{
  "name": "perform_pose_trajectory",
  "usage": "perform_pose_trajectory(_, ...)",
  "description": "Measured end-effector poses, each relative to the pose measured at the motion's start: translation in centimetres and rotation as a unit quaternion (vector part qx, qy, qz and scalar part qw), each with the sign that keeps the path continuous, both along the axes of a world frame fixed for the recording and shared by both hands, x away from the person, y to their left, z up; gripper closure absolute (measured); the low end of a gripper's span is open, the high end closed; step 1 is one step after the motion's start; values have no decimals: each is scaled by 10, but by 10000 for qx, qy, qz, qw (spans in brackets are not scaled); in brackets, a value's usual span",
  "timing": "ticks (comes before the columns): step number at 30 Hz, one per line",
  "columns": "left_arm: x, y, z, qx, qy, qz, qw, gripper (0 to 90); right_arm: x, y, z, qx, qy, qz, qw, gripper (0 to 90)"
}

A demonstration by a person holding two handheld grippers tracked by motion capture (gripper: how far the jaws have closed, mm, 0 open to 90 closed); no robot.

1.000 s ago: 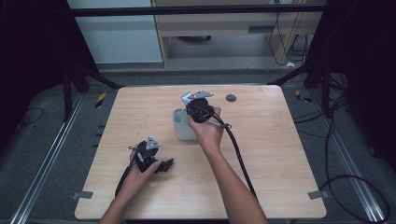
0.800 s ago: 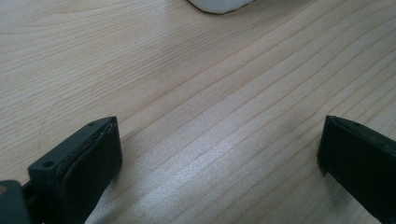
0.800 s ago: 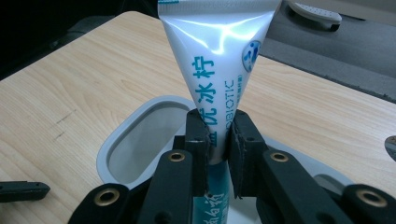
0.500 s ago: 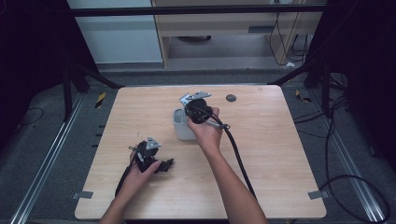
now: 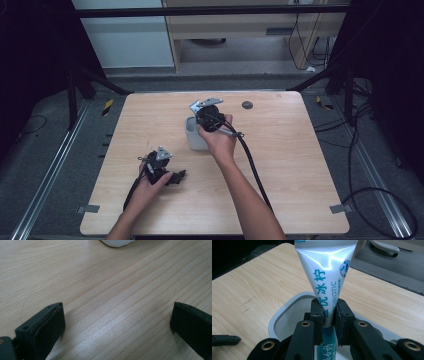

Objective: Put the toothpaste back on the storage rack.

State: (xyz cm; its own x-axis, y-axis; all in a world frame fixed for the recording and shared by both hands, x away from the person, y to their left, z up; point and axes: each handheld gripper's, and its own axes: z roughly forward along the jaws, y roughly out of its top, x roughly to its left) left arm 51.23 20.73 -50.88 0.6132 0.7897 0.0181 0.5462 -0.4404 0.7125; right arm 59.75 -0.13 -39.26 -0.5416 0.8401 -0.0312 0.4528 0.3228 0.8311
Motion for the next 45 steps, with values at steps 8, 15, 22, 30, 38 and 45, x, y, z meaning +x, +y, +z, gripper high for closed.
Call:
perform_pose_trajectory(8, 0, 0, 0, -3, 1, -2, 10000, 0, 1, -1, 0, 26, 45, 10, 10000, 778)
perform_pose_trajectory(15, 0, 0, 0, -3, 0, -1, 10000, 0, 1, -1, 1, 51, 59, 14, 10000, 771)
perform_pose_trajectory(22, 0, 0, 0, -5, -1, 1, 10000, 0, 1, -2, 2, 57, 65, 20, 10000, 765)
perform_pose_trajectory(30, 0, 0, 0, -2, 0, -2, 10000, 0, -1, -5, 4, 56, 64, 28, 10000, 747)
perform_pose_trajectory(38, 0, 0, 0, 0, 0, -2, 10000, 0, -5, -6, 6, 50, 57, 53, 10000, 709)
perform_pose_trajectory(45, 0, 0, 0, -2, 2, -1, 10000, 0, -13, -11, 10, 23, 32, 77, 10000, 641)
